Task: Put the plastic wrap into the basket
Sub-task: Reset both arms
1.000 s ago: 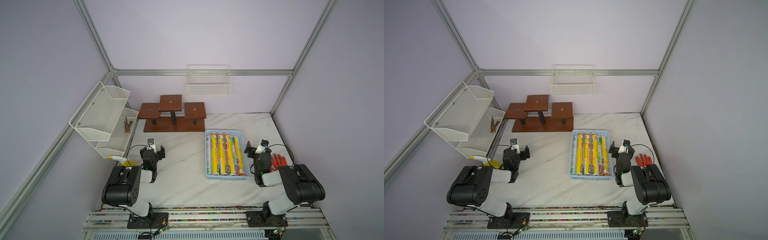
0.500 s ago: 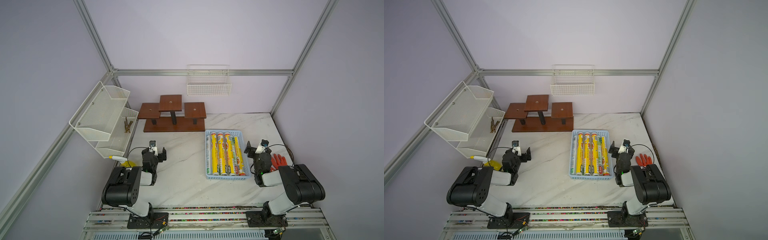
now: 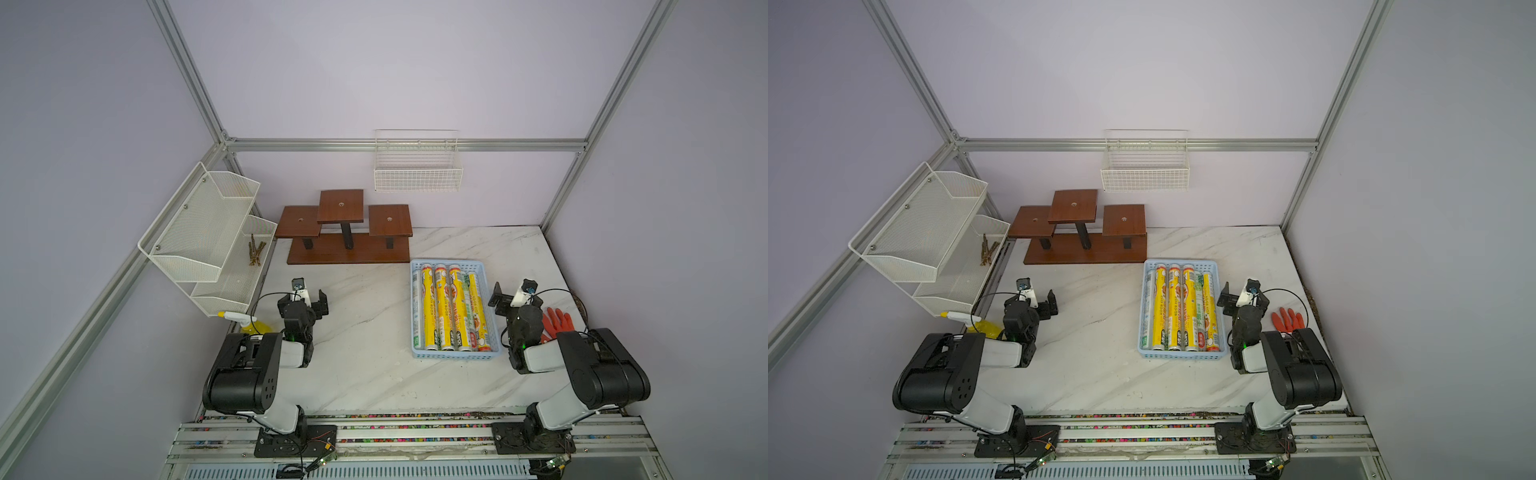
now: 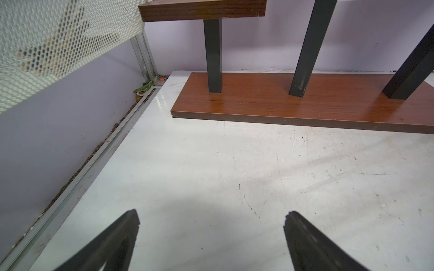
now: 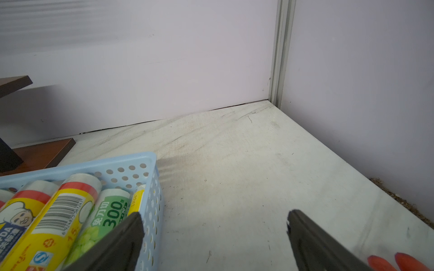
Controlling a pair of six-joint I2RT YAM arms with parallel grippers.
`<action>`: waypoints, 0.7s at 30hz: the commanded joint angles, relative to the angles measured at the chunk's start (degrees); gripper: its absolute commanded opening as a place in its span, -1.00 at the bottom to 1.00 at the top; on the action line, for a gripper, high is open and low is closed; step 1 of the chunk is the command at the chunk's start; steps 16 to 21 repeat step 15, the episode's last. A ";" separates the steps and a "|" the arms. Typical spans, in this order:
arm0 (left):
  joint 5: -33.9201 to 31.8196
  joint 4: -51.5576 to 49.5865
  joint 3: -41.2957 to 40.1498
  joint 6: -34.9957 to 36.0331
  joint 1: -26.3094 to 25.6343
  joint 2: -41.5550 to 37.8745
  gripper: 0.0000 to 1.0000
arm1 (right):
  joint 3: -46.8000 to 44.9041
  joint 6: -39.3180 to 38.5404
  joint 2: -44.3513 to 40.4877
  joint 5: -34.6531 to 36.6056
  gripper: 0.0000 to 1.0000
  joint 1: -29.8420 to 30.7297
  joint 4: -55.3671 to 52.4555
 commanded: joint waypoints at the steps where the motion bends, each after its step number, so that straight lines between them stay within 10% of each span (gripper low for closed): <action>1: 0.83 0.85 1.09 0.90 0.08 -0.03 1.00 | -0.56 0.13 -0.08 0.60 1.00 0.04 0.83; 21: 0.66 0.05 1.39 0.67 0.08 -0.05 1.00 | -0.57 0.18 -0.08 0.65 1.00 0.16 0.76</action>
